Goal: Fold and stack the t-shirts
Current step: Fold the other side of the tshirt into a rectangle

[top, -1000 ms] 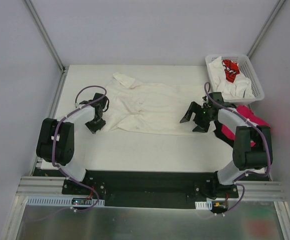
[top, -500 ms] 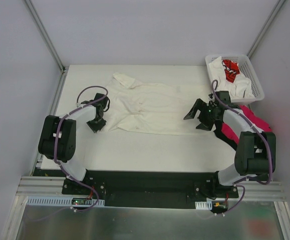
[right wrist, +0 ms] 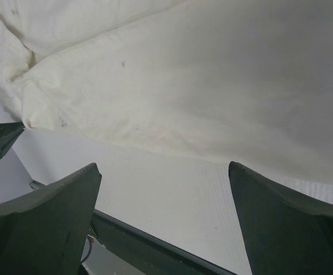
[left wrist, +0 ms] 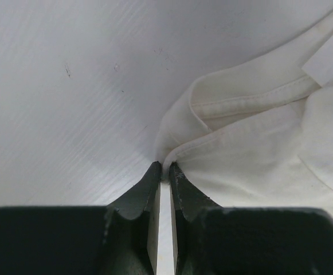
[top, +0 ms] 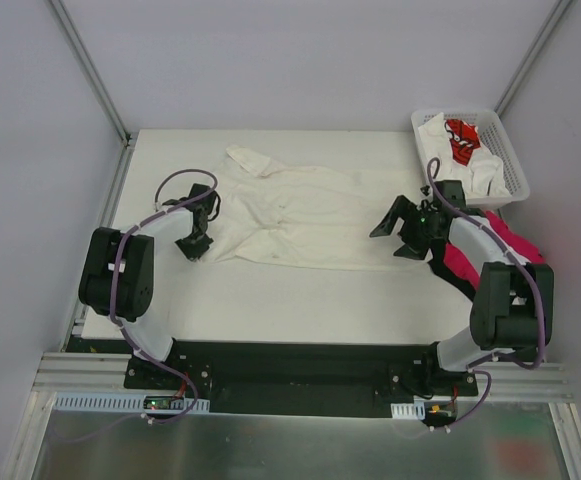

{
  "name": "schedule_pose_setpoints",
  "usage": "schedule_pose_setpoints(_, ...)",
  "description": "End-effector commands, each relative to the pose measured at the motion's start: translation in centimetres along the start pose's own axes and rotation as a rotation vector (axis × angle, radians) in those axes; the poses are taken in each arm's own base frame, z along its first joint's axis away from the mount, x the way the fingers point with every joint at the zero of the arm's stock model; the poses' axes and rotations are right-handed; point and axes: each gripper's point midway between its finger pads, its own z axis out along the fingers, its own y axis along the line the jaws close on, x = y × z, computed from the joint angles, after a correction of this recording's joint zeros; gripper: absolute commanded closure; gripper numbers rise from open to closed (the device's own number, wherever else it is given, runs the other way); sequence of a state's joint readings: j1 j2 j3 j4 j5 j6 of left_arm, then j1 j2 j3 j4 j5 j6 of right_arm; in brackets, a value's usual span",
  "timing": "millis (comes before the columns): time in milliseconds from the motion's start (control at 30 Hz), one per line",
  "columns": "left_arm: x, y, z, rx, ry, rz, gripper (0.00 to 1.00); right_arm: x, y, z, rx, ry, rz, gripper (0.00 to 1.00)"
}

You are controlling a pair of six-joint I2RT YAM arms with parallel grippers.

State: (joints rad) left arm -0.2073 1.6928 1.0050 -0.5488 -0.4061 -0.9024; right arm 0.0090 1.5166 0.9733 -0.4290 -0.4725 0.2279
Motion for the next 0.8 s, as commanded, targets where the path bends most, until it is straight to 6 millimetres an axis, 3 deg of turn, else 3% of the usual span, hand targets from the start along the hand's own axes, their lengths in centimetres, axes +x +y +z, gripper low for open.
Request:
schedule_pose_setpoints(0,-1.1,0.5,-0.2,-0.010,-0.030,-0.006,0.93,-0.4,0.6,0.6,-0.034,0.007,0.005,0.04)
schedule_pose_setpoints(300,-4.3,1.3,-2.9,-0.011,-0.084,-0.004,0.91,2.7,0.0,3.4,0.001,0.089,-0.005,0.04)
schedule_pose_setpoints(567,-7.7,2.3,-4.2,0.000,-0.124,-0.075,0.90,3.1,-0.1,4.0,0.004,0.089,-0.017,0.04)
schedule_pose_setpoints(767,-7.1,2.8,-4.0,-0.001,-0.107,-0.085,0.90,2.9,0.2,3.8,-0.002,0.077,-0.019,0.04)
